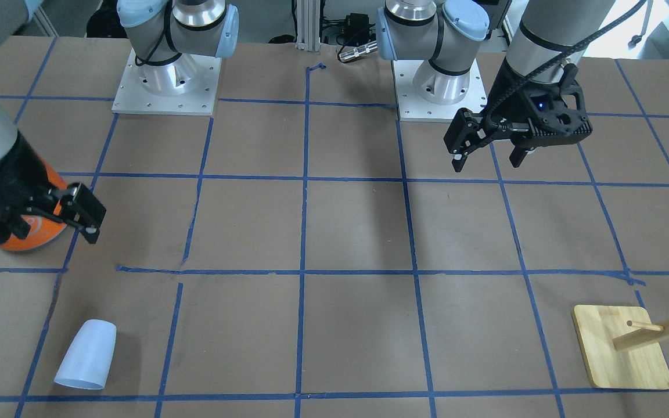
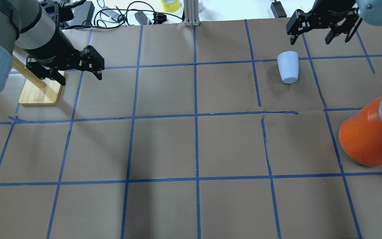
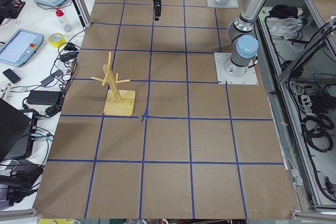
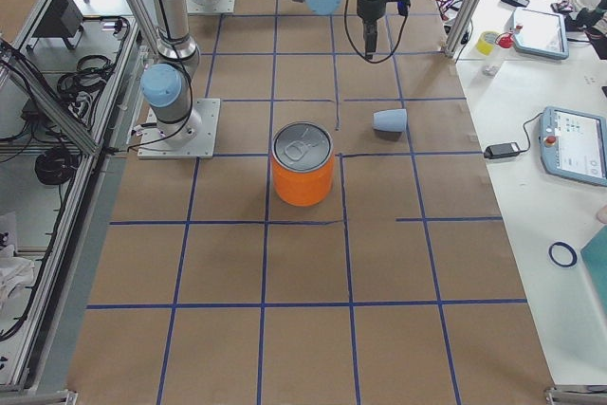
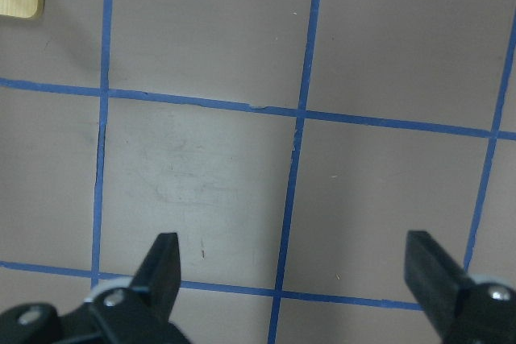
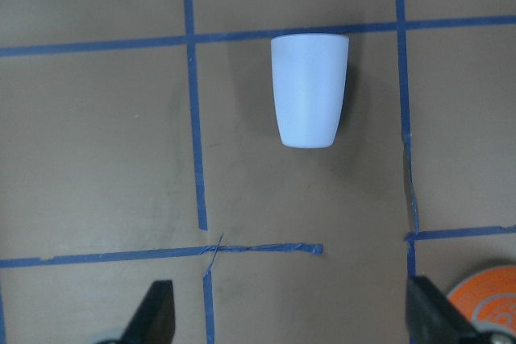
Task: Flip cup
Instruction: 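Lower the right gripper over the upside-down white cup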
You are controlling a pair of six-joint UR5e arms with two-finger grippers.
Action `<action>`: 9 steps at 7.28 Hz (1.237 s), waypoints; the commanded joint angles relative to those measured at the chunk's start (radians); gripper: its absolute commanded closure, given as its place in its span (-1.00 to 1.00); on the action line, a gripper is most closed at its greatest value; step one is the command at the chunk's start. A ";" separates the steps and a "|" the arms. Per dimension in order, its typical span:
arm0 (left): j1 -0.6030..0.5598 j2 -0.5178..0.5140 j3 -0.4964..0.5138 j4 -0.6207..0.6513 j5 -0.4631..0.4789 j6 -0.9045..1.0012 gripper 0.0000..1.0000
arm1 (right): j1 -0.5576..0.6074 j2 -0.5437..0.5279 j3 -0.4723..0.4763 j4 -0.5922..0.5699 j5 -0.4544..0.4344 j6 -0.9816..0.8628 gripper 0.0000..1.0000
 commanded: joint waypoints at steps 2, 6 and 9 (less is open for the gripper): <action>0.002 -0.001 0.000 -0.002 0.002 0.000 -1.00 | -0.054 0.284 -0.053 -0.279 0.003 -0.013 -1.00; 0.005 -0.001 -0.002 -0.003 0.003 0.000 -1.00 | -0.056 0.369 -0.056 -0.350 0.007 -0.014 -1.00; 0.005 -0.004 0.000 -0.003 0.003 0.000 -1.00 | -0.056 0.401 -0.048 -0.384 0.014 -0.109 -0.99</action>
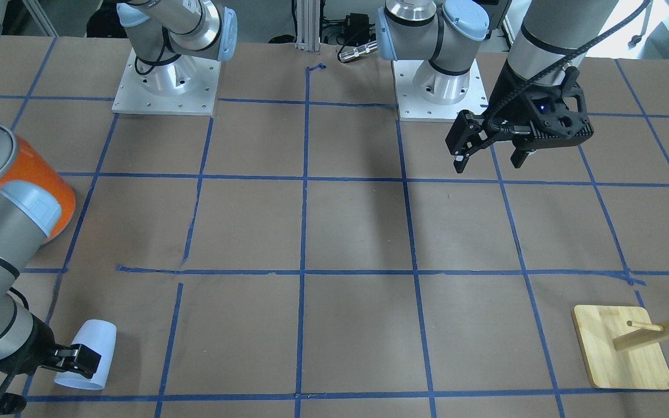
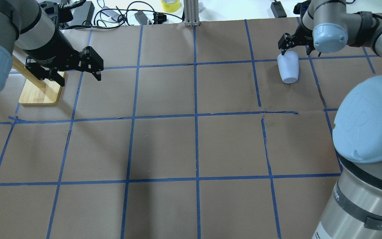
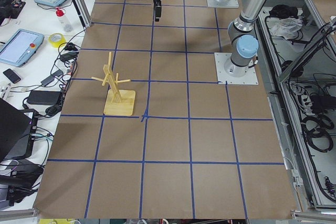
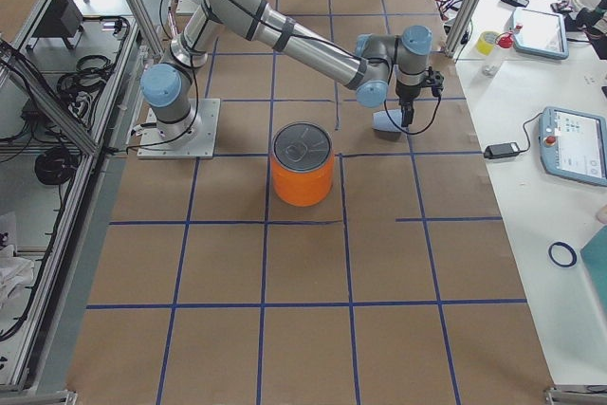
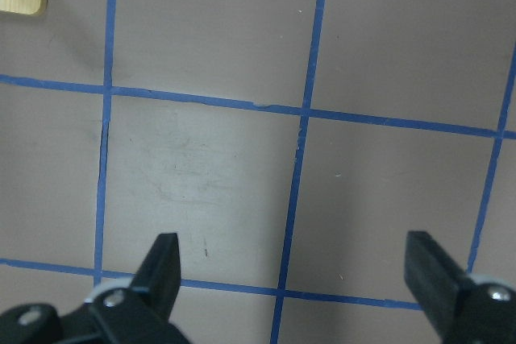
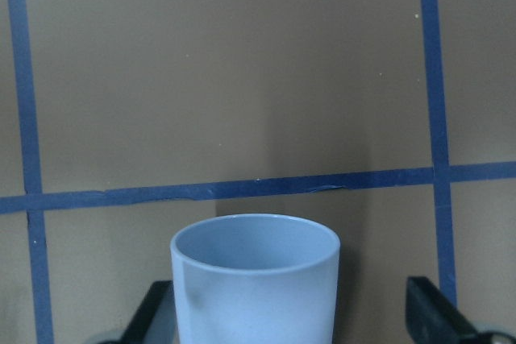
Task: Flip cup
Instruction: 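Close the right gripper on the white cup's base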
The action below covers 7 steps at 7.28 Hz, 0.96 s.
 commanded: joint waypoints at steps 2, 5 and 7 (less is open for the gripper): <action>0.000 -0.003 0.000 0.000 0.000 0.002 -1.00 | 0.000 0.035 0.010 -0.043 0.043 -0.060 -0.99; 0.002 -0.003 0.001 0.000 0.002 0.002 -1.00 | 0.000 0.058 0.012 -0.040 0.045 -0.060 -1.00; 0.005 -0.006 0.000 0.001 -0.001 0.002 -1.00 | 0.000 0.063 0.015 -0.037 0.047 -0.058 -0.98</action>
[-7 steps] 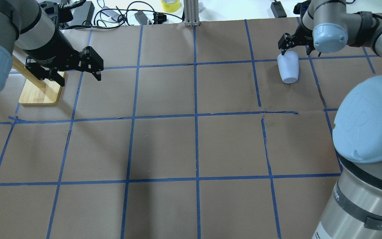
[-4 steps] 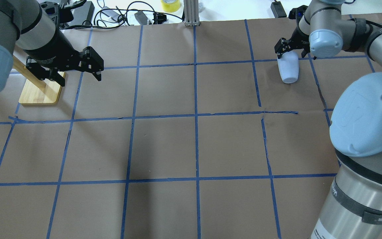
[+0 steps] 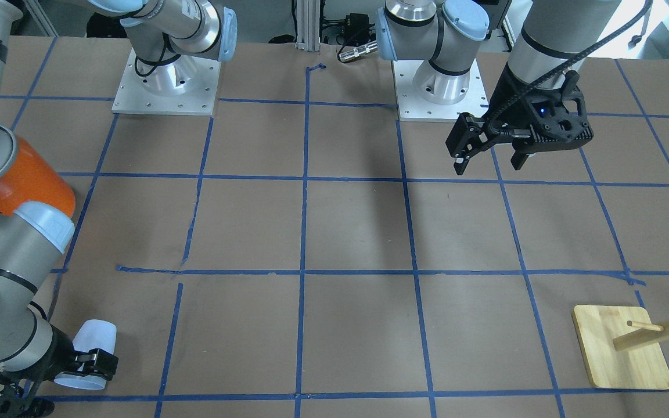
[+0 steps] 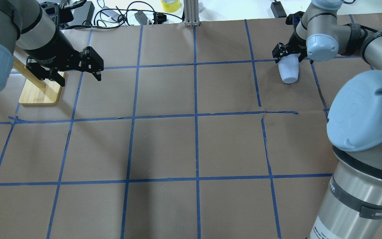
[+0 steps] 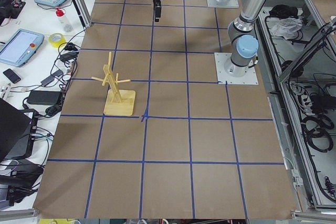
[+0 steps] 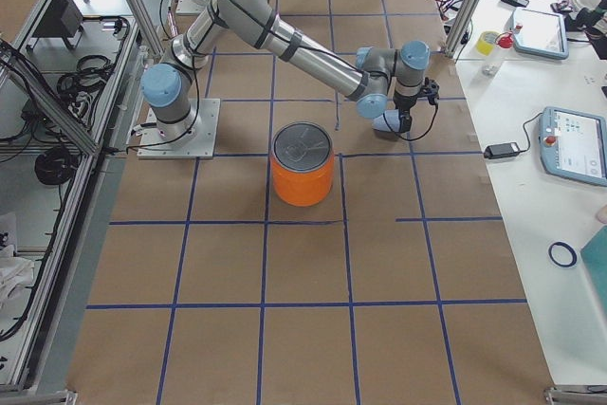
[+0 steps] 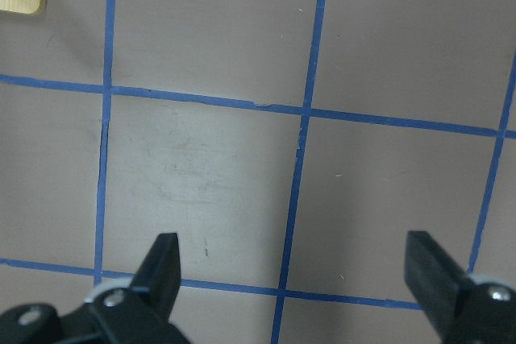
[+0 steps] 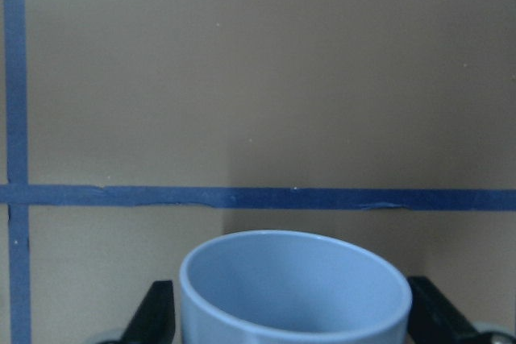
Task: Flip cup
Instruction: 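Close the right gripper on the white cup's base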
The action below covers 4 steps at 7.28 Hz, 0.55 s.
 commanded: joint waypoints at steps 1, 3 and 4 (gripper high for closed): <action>0.005 -0.002 -0.001 -0.008 0.004 0.002 -1.00 | 0.000 0.004 0.004 0.009 -0.002 0.000 -0.89; 0.007 -0.002 -0.001 -0.014 0.008 0.000 -1.00 | 0.000 0.001 0.005 0.013 -0.002 0.000 -0.34; 0.008 -0.007 -0.001 -0.004 0.005 0.000 -1.00 | 0.002 -0.005 0.014 0.016 -0.003 -0.003 0.07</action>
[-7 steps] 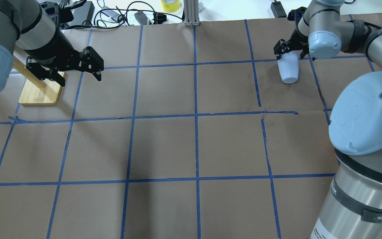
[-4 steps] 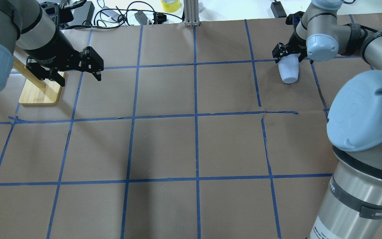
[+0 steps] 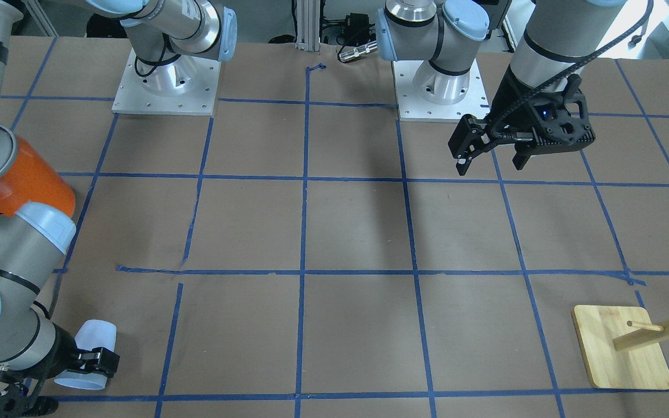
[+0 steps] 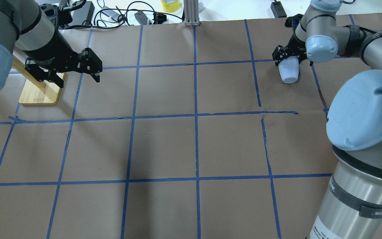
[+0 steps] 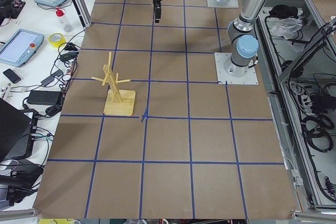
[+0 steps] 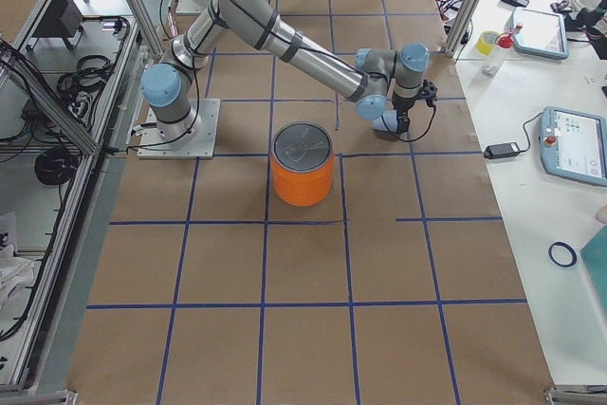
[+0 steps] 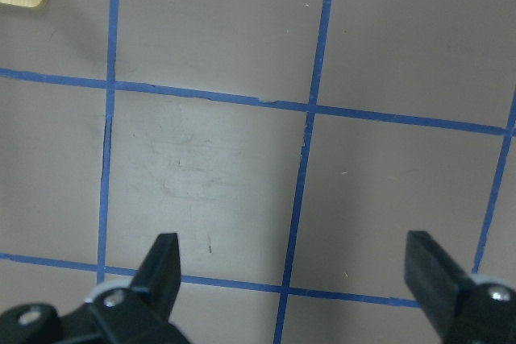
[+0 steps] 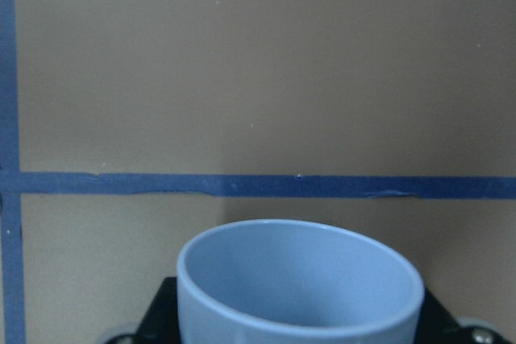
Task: Flip cup
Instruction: 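Close the right gripper on the white cup's base, then carry the white cup with the right gripper toward the table center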
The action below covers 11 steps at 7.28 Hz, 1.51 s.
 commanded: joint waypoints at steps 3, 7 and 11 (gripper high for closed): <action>0.011 -0.003 0.000 0.005 0.020 -0.002 -1.00 | 0.004 -0.030 0.031 0.002 -0.004 -0.002 0.76; 0.014 0.011 0.003 -0.057 0.021 0.000 -1.00 | 0.188 -0.111 0.014 -0.003 -0.013 -0.001 0.93; 0.167 0.008 0.017 -0.061 0.043 0.085 -1.00 | 0.464 -0.111 0.017 -0.018 -0.017 -0.126 1.00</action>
